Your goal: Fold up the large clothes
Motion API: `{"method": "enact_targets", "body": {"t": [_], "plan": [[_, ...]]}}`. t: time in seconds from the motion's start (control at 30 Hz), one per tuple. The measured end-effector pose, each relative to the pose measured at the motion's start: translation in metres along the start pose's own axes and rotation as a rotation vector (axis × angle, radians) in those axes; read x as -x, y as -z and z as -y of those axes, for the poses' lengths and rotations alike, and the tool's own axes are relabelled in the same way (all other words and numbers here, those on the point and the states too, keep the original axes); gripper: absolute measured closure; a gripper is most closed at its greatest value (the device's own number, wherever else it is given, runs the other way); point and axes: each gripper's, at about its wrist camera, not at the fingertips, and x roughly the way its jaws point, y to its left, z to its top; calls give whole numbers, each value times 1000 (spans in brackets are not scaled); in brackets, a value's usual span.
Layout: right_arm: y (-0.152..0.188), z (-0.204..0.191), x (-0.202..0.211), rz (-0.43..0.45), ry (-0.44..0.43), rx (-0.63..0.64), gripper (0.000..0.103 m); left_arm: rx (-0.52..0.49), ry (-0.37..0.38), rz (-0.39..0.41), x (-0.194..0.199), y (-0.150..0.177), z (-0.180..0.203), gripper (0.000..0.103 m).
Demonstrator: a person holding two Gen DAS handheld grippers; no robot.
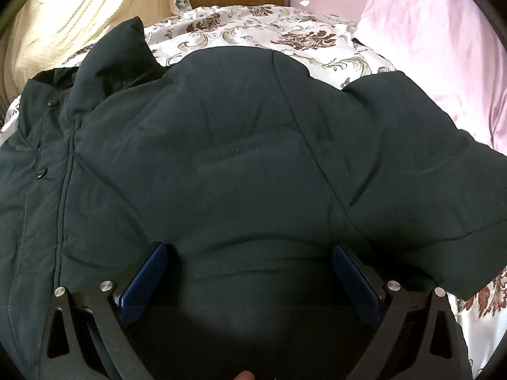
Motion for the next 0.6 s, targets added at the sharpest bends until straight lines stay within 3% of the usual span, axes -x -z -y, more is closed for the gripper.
{"method": "enact_targets", "body": {"t": [0.17, 0.33, 0.47, 0.6], "plan": [[-7, -64, 45, 104, -54, 212, 95, 84, 179, -10, 18, -7, -30, 0], [10, -143, 93, 187, -170, 453, 95, 197, 262, -51, 53, -7, -91, 0], [48, -214, 122, 220, -271, 665, 95, 237, 268, -47, 88, -3, -146, 0], [109, -280, 133, 198, -333, 881, 95, 291, 254, -35, 127, 10, -209, 0]]}}
